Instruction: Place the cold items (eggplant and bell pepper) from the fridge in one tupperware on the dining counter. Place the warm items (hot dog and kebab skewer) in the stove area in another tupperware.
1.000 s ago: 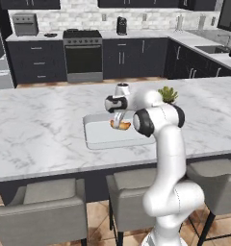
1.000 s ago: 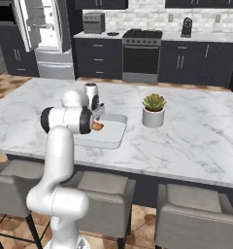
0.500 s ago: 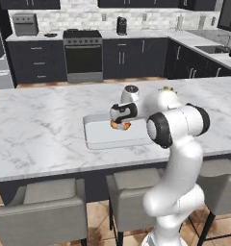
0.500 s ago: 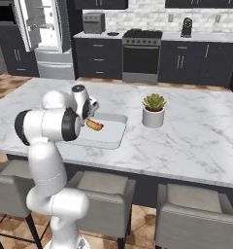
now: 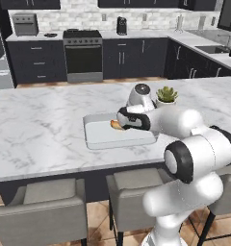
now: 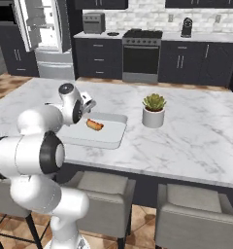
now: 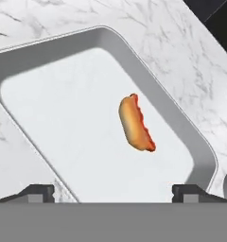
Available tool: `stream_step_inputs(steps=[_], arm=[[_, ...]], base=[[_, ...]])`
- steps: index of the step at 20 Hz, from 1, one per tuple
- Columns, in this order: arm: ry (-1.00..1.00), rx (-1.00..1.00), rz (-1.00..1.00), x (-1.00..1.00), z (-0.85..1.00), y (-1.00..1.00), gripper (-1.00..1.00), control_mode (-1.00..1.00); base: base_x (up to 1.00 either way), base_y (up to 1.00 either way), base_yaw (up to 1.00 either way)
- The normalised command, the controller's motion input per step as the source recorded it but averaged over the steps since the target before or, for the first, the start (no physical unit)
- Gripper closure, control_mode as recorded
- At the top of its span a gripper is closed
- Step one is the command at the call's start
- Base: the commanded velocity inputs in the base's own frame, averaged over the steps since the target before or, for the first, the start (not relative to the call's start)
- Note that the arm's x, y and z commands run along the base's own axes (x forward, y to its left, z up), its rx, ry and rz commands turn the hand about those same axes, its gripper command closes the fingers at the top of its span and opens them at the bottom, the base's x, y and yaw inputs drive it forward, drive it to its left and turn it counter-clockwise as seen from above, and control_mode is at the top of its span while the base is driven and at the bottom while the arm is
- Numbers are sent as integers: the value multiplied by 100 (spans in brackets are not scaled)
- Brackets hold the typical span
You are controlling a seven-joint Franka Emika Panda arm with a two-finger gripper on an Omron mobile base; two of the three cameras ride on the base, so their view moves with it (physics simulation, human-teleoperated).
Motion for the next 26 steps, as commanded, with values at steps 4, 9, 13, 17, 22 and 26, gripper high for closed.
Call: stream_step_inputs(steps=[4, 9, 13, 17, 22, 26], arm=[[0, 16, -30, -82, 99, 0, -100, -100], [0, 11, -32, -93, 84, 0, -100, -100], [0, 12, -29, -100, 57, 0, -100, -100], [-1, 26, -25, -100, 28, 0, -100, -100], [-8, 21, -21, -100, 12, 0, -100, -100], [-14, 11, -18, -100, 21, -5, -100, -100]], base=[[0, 0, 0], [0, 0, 0], [0, 0, 0], [0, 0, 0], [0, 0, 0], [0, 0, 0]])
